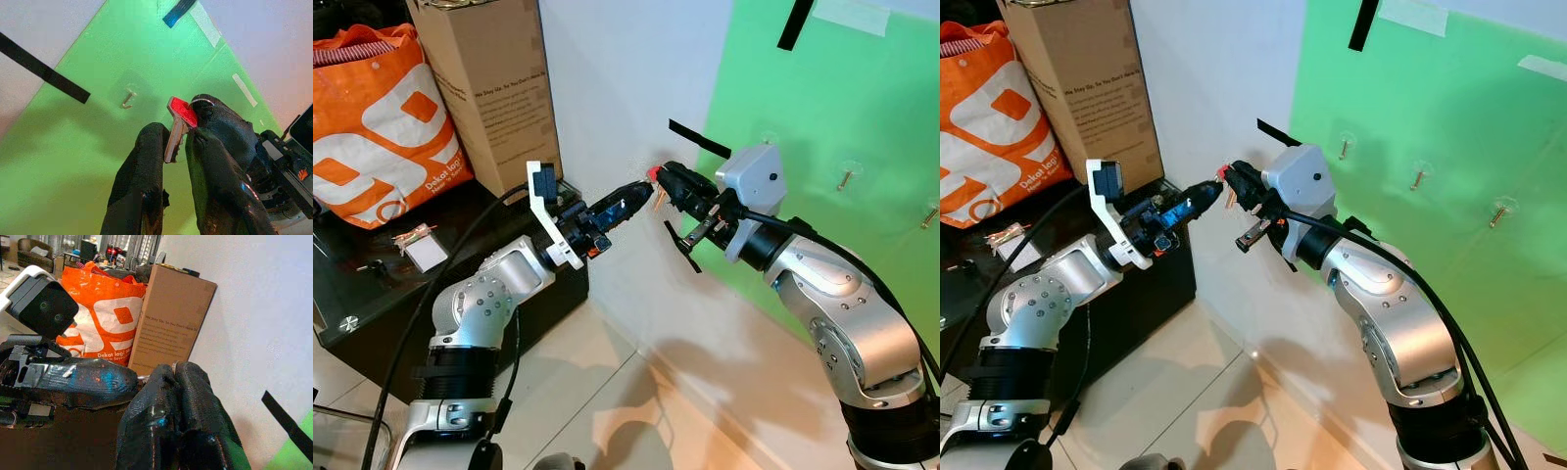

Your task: Hang keys on a hook

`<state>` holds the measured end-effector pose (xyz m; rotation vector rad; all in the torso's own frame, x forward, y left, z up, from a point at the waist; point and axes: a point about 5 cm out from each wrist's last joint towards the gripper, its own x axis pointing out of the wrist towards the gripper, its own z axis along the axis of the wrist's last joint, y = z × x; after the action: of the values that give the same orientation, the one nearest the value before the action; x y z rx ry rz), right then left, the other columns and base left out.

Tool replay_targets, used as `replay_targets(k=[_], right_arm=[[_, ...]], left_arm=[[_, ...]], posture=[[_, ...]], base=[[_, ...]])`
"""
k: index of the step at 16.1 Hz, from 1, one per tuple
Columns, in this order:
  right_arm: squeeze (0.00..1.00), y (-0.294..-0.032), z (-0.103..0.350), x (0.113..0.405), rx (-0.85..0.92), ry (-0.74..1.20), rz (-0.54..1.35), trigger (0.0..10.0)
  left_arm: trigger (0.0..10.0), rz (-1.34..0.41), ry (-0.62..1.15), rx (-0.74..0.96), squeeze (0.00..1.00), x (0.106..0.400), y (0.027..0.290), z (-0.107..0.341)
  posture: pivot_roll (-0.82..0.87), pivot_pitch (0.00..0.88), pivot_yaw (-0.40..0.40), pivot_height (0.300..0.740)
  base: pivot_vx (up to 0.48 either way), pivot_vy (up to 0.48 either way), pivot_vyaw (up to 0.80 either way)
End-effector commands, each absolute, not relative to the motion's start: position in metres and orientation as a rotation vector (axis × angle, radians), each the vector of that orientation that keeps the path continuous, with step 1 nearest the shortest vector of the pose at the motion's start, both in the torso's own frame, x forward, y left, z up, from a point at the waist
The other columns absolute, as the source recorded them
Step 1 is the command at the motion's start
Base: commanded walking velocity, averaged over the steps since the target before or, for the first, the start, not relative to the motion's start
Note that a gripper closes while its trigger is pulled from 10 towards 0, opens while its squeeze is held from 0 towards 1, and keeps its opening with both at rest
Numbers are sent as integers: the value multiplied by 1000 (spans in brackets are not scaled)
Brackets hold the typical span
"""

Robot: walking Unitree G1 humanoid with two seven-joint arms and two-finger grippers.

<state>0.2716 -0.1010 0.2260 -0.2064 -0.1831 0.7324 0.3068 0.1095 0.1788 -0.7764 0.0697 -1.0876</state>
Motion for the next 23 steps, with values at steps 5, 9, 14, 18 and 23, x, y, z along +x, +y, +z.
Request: replay_targets(k=[5, 9, 14, 18, 23], right_arm=[[0, -101, 234, 271, -228, -225, 730, 10000], [0, -101, 234, 271, -227, -226, 731, 10000], [0, -101, 234, 271, -229, -222, 731, 10000], [0, -101, 234, 270, -231, -223, 731, 10000], [0, -102, 235, 270, -233, -225, 730, 10000]], left_arm=[[10000, -1050, 90, -820, 0, 309, 112, 178], [10000, -1046, 89, -850, 1000, 309, 110, 179], [10000, -1009, 105, -885, 0, 312, 108, 177], [10000, -1007, 137, -882, 0, 313, 105, 175], [10000, -1056, 151, -894, 0, 311, 100, 177]], posture=[[-68, 0, 38, 740], [-69, 0, 38, 740], [-72, 0, 40, 740], [-73, 0, 41, 740], [-75, 0, 42, 740]], base=[[0, 0, 0], [0, 0, 0], [0, 0, 0], [0, 0, 0], [0, 0, 0]])
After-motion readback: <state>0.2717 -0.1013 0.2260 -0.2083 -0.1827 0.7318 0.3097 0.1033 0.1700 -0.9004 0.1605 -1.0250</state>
